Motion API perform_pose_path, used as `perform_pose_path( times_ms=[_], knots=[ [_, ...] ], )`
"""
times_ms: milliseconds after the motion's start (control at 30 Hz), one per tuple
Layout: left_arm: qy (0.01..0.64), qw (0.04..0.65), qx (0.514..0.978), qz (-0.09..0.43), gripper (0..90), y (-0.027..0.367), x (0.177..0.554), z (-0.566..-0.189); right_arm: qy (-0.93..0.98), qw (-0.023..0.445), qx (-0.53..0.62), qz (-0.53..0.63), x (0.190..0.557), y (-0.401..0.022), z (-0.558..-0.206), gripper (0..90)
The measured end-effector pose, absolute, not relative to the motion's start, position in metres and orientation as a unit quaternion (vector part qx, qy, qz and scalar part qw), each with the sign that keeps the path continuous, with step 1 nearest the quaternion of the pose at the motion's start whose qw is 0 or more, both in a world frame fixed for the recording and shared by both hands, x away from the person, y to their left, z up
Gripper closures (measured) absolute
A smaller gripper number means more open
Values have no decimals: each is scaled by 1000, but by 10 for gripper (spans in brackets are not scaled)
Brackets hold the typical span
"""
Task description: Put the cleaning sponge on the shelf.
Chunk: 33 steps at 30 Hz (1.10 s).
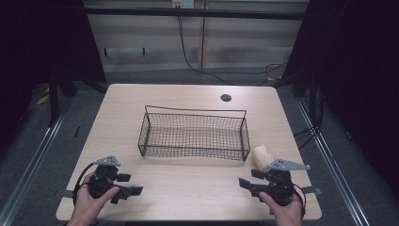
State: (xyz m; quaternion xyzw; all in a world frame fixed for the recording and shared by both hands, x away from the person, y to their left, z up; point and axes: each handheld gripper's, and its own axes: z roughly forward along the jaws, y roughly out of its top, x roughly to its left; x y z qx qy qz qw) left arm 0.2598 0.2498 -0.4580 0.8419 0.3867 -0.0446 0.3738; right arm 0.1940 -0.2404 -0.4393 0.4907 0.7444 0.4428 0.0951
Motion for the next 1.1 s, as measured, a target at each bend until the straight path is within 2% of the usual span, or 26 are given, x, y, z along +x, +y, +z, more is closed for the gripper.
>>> perform_pose_path(
  times_ms=[33, 67, 133, 300, 333, 400, 433, 500, 633, 800, 867, 1100],
  knots=[
    [387, 374, 842, -44, 204, 250, 260, -458, 752, 105, 482, 437, 194, -239, -438, 420],
    [388, 374, 841, -45, 204, 250, 259, -458, 758, 121, 476, 428, 193, -236, -438, 450],
    [388, 374, 841, -44, 204, 250, 259, -458, 754, 112, 481, 432, 193, -236, -439, 412],
    [386, 373, 842, -44, 204, 250, 259, -457, 757, 101, 485, 426, 194, -236, -438, 403],
    [386, 373, 842, -45, 204, 250, 259, -458, 760, 88, 488, 420, 195, -236, -440, 378],
    [385, 373, 843, -45, 204, 250, 259, -458, 760, 55, 496, 415, 200, -236, -441, 274],
    [385, 373, 843, -45, 201, 250, 259, -458, 760, 55, 496, 415, 200, -236, -441, 274],
    [383, 373, 844, -45, 197, 249, 259, -458, 762, 25, 497, 414, 207, -233, -440, 211],
    [385, 372, 844, -42, 198, 250, 259, -458, 768, 19, 492, 410, 209, -231, -436, 210],
    [385, 370, 845, -41, 198, 249, 260, -458, 764, 34, 507, 398, 212, -240, -426, 162],
    [385, 370, 844, -41, 198, 249, 259, -458, 767, 49, 515, 380, 214, -242, -423, 163],
    [386, 369, 844, -42, 198, 250, 260, -458, 766, 48, 524, 370, 219, -251, -414, 169]
  ],
)
